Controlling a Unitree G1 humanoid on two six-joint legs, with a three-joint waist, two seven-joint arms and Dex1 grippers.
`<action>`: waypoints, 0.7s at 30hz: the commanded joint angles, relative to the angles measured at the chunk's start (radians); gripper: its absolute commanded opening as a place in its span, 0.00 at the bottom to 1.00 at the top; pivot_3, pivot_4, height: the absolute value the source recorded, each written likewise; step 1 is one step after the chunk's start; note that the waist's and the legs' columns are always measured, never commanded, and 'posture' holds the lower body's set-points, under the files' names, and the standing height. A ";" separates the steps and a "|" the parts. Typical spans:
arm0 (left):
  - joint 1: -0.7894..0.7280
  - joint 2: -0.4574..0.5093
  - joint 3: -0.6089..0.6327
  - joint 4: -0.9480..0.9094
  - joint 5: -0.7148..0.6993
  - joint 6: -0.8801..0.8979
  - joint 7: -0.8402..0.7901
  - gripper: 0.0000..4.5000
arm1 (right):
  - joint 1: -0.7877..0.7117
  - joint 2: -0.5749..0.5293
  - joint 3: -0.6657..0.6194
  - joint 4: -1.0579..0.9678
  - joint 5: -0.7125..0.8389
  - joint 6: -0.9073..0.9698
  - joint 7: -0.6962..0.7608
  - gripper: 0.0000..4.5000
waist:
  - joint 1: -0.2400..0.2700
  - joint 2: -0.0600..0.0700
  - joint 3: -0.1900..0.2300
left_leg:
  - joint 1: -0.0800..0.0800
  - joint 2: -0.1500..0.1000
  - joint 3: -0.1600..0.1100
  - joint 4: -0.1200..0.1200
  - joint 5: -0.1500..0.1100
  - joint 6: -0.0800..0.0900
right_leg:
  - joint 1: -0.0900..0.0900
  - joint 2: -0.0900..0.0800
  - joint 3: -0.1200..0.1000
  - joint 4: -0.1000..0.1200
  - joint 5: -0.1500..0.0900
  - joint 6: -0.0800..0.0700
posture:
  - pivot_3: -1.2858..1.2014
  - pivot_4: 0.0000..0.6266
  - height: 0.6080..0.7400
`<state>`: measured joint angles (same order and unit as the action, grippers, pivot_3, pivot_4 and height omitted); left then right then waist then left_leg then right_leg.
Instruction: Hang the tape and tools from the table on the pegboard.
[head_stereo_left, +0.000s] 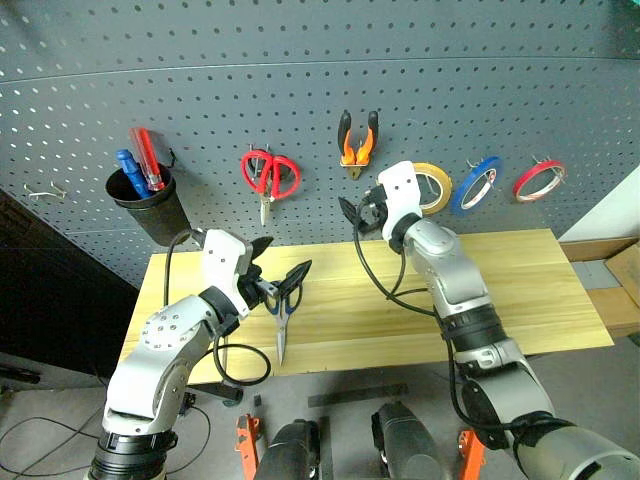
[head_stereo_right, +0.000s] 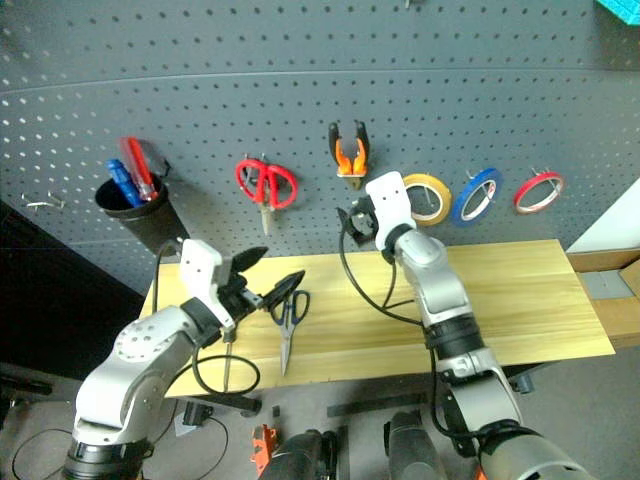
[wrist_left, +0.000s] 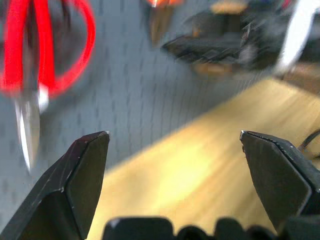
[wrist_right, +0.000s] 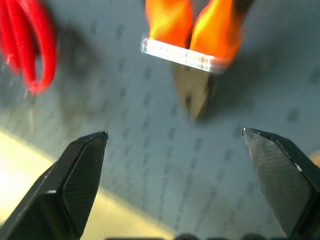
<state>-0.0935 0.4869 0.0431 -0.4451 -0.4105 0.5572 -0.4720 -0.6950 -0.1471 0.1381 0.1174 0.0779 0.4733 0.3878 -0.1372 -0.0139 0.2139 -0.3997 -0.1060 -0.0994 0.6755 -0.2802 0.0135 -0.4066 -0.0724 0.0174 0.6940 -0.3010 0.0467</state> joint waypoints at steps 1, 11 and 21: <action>0.042 0.026 -0.046 -0.045 0.053 0.079 0.041 1.00 | 0.069 -0.065 0.020 -0.280 0.133 0.255 0.129 0.99 | 0.001 0.000 0.000 | 0.000 0.000 0.000 0.000 0.000 0.000 | 0.000 0.000 0.000 -0.001 0.000 0.000 | 0.45 0.38 1.00; 0.041 -0.071 -0.084 0.023 0.137 0.459 0.282 1.00 | 0.252 -0.251 0.049 -0.673 0.414 0.560 0.297 0.99 | 0.020 -0.001 0.004 | 0.000 0.000 -0.001 -0.001 -0.003 0.005 | 0.002 0.000 -0.001 -0.006 0.000 0.000 | 0.44 0.39 1.00; -0.069 -0.176 -0.114 0.219 0.218 0.482 0.364 1.00 | 0.248 -0.224 0.084 -0.655 0.368 0.513 0.196 0.99 | 0.031 -0.004 0.006 | 0.000 0.000 -0.001 -0.001 -0.002 0.002 | 0.002 -0.001 -0.001 -0.006 0.000 0.000 | 0.43 0.41 1.00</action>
<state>-0.1540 0.3178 -0.0748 -0.2359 -0.2179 1.0424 -0.1241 -0.4420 -0.3713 0.2280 -0.5049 0.4356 1.0045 0.5866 -0.1058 -0.0176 0.2195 -0.3999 -0.1063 -0.1007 0.6747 -0.2817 0.0155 -0.4048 -0.0729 0.0159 0.6876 -0.3009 0.0468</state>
